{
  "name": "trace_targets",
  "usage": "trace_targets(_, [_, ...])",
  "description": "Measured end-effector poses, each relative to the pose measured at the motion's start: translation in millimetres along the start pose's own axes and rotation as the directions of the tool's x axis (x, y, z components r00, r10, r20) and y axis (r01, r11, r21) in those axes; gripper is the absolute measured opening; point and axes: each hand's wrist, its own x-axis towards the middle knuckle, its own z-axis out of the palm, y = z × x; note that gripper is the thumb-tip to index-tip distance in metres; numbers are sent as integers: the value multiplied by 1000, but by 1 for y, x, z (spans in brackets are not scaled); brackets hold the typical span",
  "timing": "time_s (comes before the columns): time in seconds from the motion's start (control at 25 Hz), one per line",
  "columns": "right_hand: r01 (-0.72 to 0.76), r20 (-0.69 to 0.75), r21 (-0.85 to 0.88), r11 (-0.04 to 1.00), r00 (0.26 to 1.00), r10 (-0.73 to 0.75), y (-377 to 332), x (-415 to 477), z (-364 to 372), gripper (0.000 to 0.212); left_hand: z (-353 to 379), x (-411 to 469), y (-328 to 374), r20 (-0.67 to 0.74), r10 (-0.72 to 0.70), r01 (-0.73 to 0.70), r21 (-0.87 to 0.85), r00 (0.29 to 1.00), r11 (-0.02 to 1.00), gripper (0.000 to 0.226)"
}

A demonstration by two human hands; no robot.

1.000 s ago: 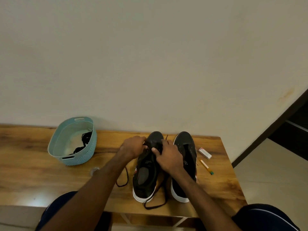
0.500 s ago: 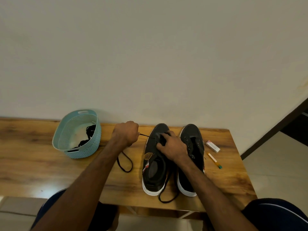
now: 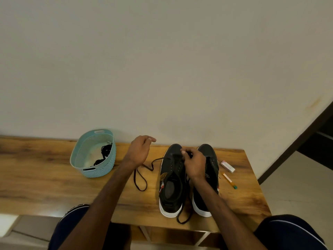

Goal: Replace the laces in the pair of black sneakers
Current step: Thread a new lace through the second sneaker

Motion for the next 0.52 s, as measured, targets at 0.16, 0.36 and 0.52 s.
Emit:
trace_targets(0.16, [-41,-1,387,921,999,45,-73,-3,-40,23,-41,-20,64,-160,127,-175,-333,979,927,30])
trace_targets(0.36, [116,-5,582,805,990,-139,-205,-1,-89,22,-131,-31,191,-380,291,-453,-461,878,763,19])
trace_targets(0.52, [356,-92,472,806,929,-357,-319,-6,-127,19,-186,-42,274,-455,313,-522,-463,834,717,13])
